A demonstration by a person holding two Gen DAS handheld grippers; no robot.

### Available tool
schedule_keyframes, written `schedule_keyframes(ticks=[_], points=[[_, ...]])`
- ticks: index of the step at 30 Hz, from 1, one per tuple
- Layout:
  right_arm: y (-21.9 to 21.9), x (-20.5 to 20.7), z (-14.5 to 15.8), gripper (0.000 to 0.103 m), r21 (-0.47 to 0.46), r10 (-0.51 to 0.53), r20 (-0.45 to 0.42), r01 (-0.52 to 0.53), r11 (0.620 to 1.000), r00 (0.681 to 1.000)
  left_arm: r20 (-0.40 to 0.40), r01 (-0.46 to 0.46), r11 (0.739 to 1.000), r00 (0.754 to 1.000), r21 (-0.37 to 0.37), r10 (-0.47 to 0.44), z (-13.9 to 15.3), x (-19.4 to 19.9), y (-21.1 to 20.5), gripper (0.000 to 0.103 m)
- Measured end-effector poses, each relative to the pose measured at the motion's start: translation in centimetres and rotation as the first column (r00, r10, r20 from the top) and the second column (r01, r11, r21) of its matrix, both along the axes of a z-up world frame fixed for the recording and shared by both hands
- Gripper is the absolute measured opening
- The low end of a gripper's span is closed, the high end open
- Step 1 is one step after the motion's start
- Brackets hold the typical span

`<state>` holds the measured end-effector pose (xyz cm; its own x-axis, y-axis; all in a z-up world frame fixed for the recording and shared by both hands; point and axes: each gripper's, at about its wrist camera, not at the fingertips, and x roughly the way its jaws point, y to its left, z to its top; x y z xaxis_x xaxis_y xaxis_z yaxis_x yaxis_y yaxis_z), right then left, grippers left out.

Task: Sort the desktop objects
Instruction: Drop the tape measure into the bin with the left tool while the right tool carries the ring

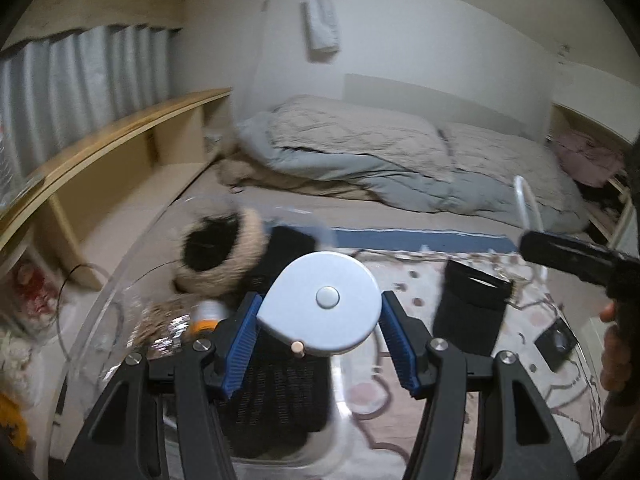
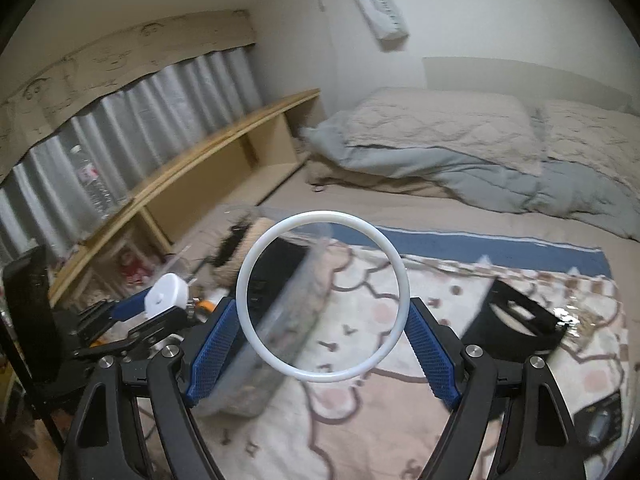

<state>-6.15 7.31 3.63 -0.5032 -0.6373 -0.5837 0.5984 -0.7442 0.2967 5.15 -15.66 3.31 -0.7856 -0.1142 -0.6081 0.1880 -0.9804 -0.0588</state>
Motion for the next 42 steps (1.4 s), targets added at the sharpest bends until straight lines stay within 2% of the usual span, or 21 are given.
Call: schedule_keyframes(ticks=[6, 14, 20, 25, 26, 27, 28, 29, 33, 39, 42], points=[[-3.3, 0.3, -0.3, 0.084, -0.009, 0.06, 0.026, -0.059, 0.998, 0.998, 0.039, -0.124, 0.992, 0.992, 0.025, 0.123, -1.1, 0.4, -4.6, 0.059], [-6.3, 0.9, -0.8, 0.084, -0.014, 0.123, 0.046, -0.122, 0.992, 0.991, 0.068, -0.262, 0.963, 0.964, 0.062, 0.258, -2.9, -0.2, -10.1, 0.059], [-7.6, 1.0, -1.6, 0.084, 0.003, 0.145, 0.06, -0.146, 0.989, 0.988, 0.088, -0.303, 0.944, 0.952, 0.131, 0.293, -3.5, -2.9, -12.3, 0.059], [-8.1, 0.6, -2.0, 0.084, 0.012, 0.15, 0.072, -0.151, 0.988, 0.986, 0.103, -0.33, 0.935, 0.942, 0.128, 0.318, -4.2, -5.2, -13.3, 0.06], [-8.2, 0.5, -2.1, 0.084, 0.013, 0.152, 0.074, -0.153, 0.988, 0.986, 0.103, -0.345, 0.93, 0.937, 0.125, 0.334, -4.4, -5.5, -13.6, 0.064], [-8.3, 0.4, -2.2, 0.084, 0.016, 0.153, 0.076, -0.155, 0.988, 0.985, 0.101, -0.357, 0.926, 0.933, 0.119, 0.347, -4.4, -5.7, -13.9, 0.072], [-8.4, 0.4, -2.3, 0.084, 0.017, 0.155, 0.078, -0.156, 0.988, 0.985, 0.093, -0.376, 0.92, 0.925, 0.109, 0.368, -4.5, -5.7, -14.1, 0.09], [-8.5, 0.4, -2.4, 0.084, 0.015, 0.157, 0.079, -0.159, 0.987, 0.984, 0.071, -0.395, 0.913, 0.918, 0.1, 0.389, -4.4, -5.4, -14.3, 0.093], [-8.9, 0.3, -2.7, 0.084, 0.018, 0.172, 0.084, -0.175, 0.984, 0.981, 0.052, -0.401, 0.911, 0.916, 0.103, 0.397, -4.3, -4.1, -15.0, 0.093], [-10.3, 1.0, -3.1, 0.084, 0.019, 0.205, 0.096, -0.208, 0.978, 0.974, 0.026, -0.373, 0.925, 0.928, 0.077, 0.372, -3.5, -0.9, -14.6, 0.093], [-11.7, 1.9, -3.4, 0.084, 0.025, 0.234, 0.103, -0.238, 0.971, 0.967, 0.001, -0.382, 0.921, 0.924, 0.084, 0.383, -2.8, 1.0, -14.6, 0.097]])
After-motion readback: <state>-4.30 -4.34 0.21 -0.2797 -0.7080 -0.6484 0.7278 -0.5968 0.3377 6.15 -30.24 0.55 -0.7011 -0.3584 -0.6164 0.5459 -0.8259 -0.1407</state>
